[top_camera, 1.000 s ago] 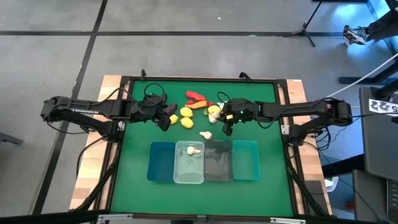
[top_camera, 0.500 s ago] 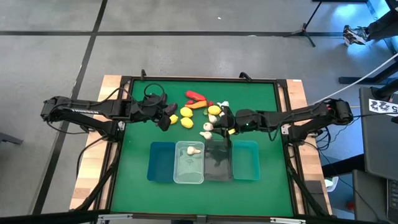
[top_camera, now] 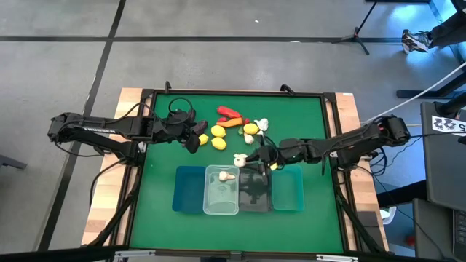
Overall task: Sort produce into baskets
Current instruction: Put the white garlic into the transparent bin
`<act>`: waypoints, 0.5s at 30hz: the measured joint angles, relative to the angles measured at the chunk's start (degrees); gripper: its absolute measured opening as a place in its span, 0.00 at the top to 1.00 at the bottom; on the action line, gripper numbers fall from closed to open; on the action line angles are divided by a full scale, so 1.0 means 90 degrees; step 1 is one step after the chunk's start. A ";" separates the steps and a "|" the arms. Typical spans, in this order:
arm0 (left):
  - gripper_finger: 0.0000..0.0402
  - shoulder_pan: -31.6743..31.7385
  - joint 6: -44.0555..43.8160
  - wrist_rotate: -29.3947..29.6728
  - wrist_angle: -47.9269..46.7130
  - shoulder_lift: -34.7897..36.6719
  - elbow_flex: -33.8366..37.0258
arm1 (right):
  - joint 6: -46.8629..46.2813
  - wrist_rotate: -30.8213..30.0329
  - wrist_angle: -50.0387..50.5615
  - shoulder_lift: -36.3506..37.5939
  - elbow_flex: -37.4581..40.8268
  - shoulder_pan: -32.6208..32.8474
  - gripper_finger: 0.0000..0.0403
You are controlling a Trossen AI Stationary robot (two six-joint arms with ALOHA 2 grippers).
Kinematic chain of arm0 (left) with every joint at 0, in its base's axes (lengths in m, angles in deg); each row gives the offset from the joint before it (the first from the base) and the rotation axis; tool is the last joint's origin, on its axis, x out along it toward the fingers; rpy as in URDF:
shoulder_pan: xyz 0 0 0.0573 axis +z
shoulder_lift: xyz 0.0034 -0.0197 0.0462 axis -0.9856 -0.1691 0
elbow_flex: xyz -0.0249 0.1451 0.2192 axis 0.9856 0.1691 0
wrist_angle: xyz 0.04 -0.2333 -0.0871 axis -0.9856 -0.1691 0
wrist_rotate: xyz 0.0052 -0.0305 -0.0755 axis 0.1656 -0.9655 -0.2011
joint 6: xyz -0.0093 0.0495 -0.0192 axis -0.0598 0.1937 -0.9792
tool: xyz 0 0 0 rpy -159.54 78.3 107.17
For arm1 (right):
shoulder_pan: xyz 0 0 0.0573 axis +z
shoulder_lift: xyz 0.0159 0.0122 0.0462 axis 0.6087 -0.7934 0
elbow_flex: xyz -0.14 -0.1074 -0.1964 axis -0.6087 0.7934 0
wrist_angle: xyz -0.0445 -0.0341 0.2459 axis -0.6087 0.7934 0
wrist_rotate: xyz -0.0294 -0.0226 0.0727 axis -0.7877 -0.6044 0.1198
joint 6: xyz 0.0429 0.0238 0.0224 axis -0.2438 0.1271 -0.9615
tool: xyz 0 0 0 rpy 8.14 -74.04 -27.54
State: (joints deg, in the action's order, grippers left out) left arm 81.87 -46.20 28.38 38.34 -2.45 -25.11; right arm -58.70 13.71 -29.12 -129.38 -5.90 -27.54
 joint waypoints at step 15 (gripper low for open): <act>0.41 0.0000 0.0000 0.0039 0.0028 0.0002 0.0002 | -0.0048 0.0639 -0.0718 -0.1348 -0.0571 -0.0024 0.86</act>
State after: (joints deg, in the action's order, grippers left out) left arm 81.87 -46.20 28.73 38.60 -2.43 -25.10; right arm -59.14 19.45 -35.58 -141.51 -11.04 -27.76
